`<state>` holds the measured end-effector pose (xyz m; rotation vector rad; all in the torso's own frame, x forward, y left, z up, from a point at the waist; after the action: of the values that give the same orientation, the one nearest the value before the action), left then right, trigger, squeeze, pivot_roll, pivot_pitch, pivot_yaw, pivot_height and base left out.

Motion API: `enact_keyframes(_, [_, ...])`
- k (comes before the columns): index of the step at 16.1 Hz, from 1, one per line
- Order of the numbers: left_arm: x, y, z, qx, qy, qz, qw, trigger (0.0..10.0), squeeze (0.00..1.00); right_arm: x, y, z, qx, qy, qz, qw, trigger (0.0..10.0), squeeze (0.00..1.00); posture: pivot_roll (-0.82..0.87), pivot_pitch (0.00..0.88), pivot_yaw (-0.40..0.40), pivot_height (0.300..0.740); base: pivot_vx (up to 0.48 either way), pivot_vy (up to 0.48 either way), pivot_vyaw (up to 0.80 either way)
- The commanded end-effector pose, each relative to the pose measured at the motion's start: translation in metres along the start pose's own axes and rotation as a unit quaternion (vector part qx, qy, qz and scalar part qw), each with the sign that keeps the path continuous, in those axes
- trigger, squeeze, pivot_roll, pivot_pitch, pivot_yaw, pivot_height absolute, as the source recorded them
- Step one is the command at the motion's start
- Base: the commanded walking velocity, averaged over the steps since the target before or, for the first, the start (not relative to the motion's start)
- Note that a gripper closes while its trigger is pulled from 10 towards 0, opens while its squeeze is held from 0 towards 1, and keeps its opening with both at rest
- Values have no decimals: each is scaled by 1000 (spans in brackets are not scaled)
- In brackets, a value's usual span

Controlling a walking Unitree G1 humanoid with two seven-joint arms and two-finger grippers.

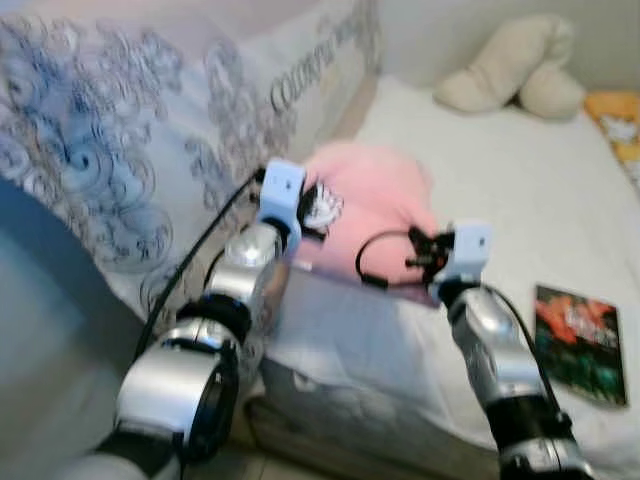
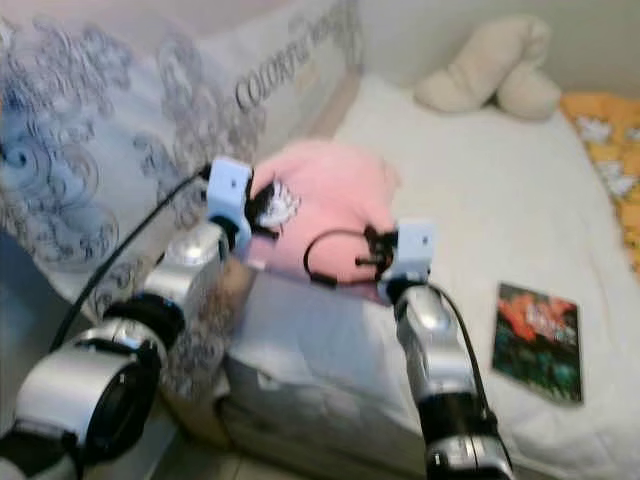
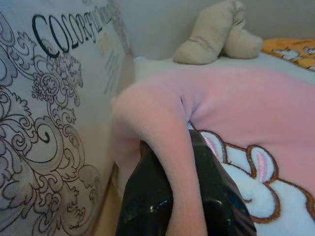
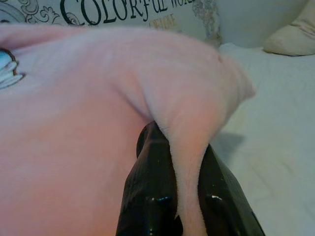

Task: Clean up the room

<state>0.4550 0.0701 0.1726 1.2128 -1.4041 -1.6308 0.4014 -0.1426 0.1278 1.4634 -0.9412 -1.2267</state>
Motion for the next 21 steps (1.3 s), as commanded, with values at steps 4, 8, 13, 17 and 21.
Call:
enact_keyframes(4, [-5, 15, -6, 12, 33, 2, 999, 10000, 0, 23, 8, -6, -18, -10, 57, 998, 10000, 0, 2, 159, -59, 740, 449, 0, 0])
enact_keyframes(8, [-45, 4, 2, -17, 118, -40, 992, 10000, 0, -5, -9, -34, -64, 27, 58, 996, 10000, 0, 14, 250, -106, 740, 0, 0, 0])
enact_keyframes(13, [-73, -47, 29, -96, 163, -45, 981, 10000, 0, -25, -59, -28, -144, 35, 40, 988, 10000, 0, 31, 296, -121, 740, 0, 0, 0])
enact_keyframes(17, [-79, -41, 28, -97, 161, -88, 978, 10000, 0, -36, -78, -20, -157, 36, 11, 987, 10000, 0, 19, 287, -132, 740, 0, 0, 0])
enact_keyframes(21, [-90, 12, 14, -31, 168, -151, 974, 10000, 1000, -42, -81, -21, -151, 18, -54, 987, 10000, 1000, 12, 273, -123, 740, 0, 0, 0])
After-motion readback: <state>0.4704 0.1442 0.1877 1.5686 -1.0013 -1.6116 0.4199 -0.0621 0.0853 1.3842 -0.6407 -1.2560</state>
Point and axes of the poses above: a point about 5 cm out from each wrist's last joint towards the gripper, its own z axis pointing back from the gripper into the wrist, its own y axis along the axis of the wrist's last joint, x = y × z, the point moved 6 cm from there along -z, pointing out of the wrist towards the gripper, and after that the axes turned 7 degrees about -z, right-handed, at the moved point
